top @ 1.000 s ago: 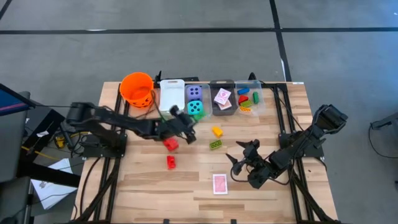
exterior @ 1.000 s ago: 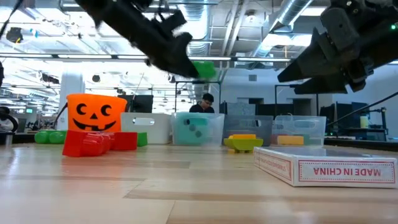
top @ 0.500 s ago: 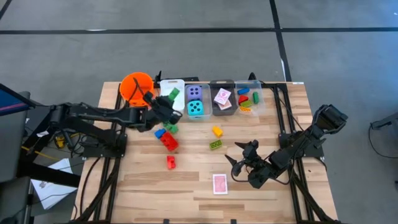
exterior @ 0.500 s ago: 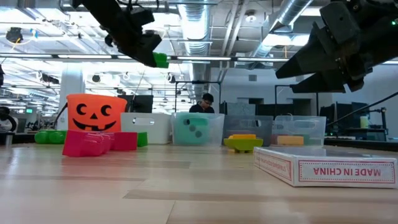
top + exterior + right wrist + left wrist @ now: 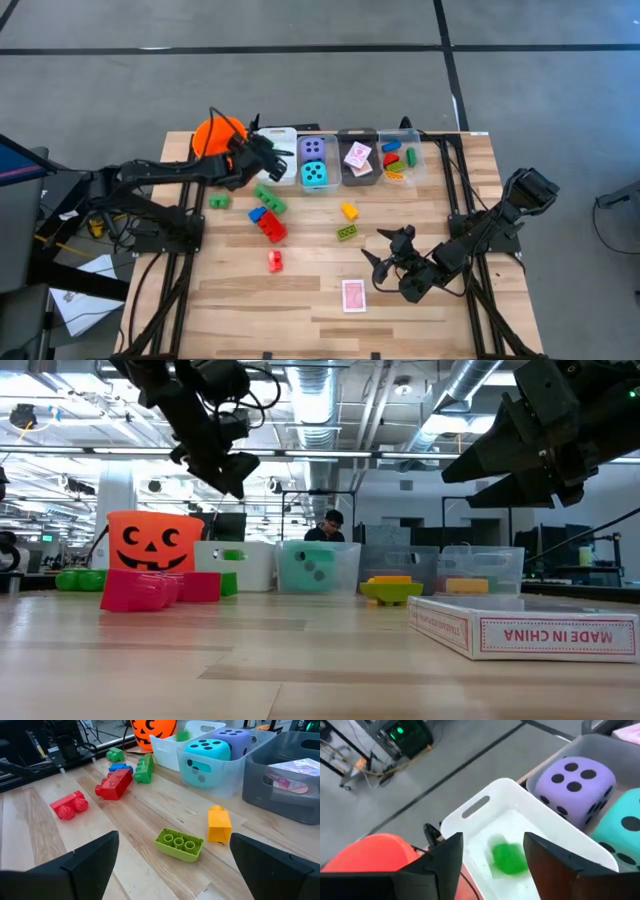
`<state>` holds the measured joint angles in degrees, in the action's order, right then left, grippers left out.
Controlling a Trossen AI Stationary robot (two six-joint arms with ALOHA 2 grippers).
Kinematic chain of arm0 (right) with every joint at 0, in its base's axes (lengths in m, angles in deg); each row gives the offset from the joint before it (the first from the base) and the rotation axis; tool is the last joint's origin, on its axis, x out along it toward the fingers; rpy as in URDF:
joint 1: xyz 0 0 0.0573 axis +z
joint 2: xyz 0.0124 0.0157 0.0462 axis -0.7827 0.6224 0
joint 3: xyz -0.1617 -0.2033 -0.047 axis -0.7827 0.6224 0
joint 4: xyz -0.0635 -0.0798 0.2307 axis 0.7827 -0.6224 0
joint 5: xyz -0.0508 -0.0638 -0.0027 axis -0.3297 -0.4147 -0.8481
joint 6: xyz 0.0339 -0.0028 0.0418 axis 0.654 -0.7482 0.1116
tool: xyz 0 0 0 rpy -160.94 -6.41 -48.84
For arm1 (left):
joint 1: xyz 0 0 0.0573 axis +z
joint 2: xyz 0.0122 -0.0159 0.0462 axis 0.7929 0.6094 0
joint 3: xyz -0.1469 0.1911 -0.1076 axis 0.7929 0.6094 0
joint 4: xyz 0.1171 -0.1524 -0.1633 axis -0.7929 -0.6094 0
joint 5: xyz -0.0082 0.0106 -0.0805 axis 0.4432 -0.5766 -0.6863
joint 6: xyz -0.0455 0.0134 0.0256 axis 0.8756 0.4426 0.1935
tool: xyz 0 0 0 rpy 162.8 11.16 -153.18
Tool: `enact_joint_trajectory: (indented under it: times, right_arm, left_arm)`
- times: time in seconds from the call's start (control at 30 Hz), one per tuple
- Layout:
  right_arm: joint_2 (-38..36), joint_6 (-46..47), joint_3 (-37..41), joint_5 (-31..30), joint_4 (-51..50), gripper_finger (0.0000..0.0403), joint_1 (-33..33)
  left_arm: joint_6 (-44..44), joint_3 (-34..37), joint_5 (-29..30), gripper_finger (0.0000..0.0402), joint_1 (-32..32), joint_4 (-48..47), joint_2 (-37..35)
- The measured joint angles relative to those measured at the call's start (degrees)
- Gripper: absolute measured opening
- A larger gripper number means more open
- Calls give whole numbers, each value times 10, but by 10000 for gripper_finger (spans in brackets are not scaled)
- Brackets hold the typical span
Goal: Pick & Place Toys
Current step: Put the big red game piece into the white bin
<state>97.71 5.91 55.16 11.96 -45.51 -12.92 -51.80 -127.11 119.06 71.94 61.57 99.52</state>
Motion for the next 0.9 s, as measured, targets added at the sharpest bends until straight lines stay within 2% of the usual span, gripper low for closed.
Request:
enact_joint_trajectory:
  times: [0.2,0.27,0.43,0.5,0.6,0.9]
  right_arm:
    - [0,0,0,0,0,374,0]
    - [0,0,0,0,0,374,0]
    - [0,0,0,0,0,374,0]
    - [0,0,0,0,0,374,0]
    - [0,0,0,0,0,374,0]
    - [0,0,0,0,0,374,0]
  left_arm:
    - [0,0,-79,218,6,0,1]
    - [-3,0,-149,221,2,-4,1]
    - [-36,0,-377,219,-20,-11,1]
    - [-48,0,-434,215,-37,-13,1]
    - [-69,0,-461,208,-72,-33,1]
    - [-97,0,-462,194,-190,-118,1]
